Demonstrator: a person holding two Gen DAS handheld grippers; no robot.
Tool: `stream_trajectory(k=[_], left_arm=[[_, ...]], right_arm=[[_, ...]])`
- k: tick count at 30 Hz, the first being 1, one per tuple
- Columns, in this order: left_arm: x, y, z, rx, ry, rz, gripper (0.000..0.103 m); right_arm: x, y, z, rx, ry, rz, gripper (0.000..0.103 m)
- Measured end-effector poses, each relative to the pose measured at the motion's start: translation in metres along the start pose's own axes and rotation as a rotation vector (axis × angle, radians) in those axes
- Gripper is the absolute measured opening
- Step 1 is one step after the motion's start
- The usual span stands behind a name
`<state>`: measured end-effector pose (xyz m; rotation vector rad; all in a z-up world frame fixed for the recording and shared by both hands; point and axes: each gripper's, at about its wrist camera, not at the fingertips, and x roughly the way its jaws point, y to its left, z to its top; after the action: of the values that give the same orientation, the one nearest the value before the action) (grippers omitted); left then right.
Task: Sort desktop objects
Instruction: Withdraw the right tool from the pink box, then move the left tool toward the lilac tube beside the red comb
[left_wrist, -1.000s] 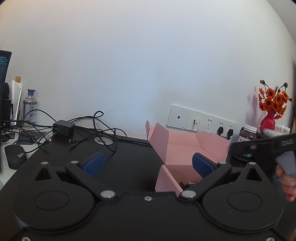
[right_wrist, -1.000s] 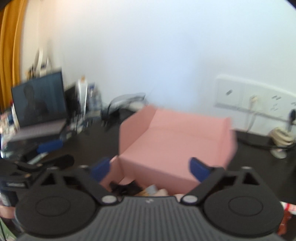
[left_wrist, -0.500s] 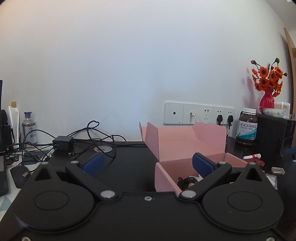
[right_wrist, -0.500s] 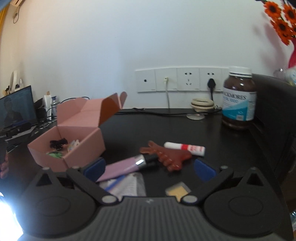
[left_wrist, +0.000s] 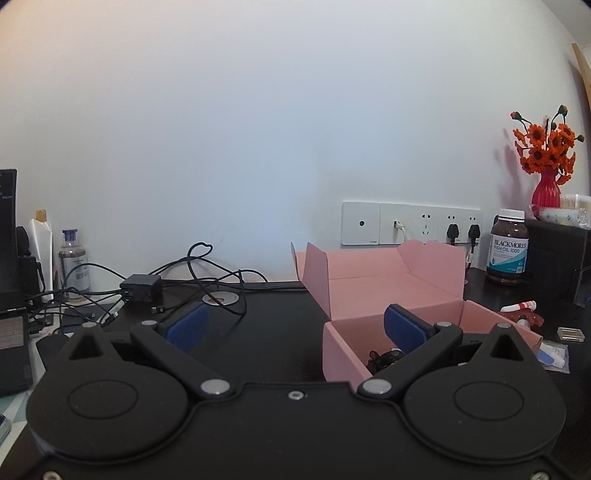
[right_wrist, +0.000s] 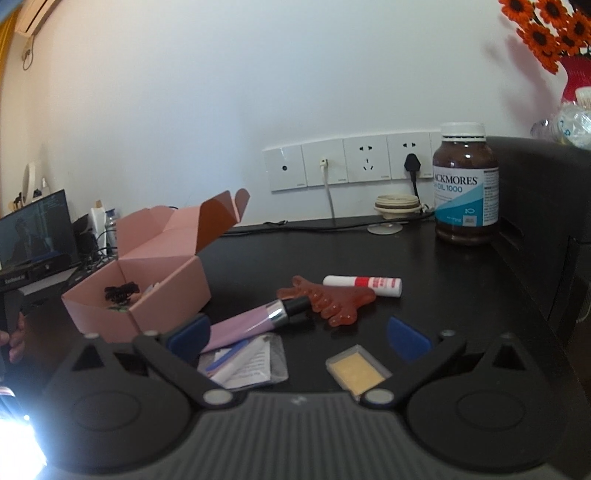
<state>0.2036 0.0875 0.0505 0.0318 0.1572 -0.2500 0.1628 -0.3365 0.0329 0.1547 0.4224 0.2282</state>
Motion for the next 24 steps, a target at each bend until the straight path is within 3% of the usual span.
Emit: stream_trajectory(k=[24], left_arm=[[-0.001, 0.0008, -0.0005, -0.001, 0.001, -0.039, 0.103]], right_arm=[[-0.0033, -0.003, 0.0004, 0.02, -0.017, -0.006, 0.102]])
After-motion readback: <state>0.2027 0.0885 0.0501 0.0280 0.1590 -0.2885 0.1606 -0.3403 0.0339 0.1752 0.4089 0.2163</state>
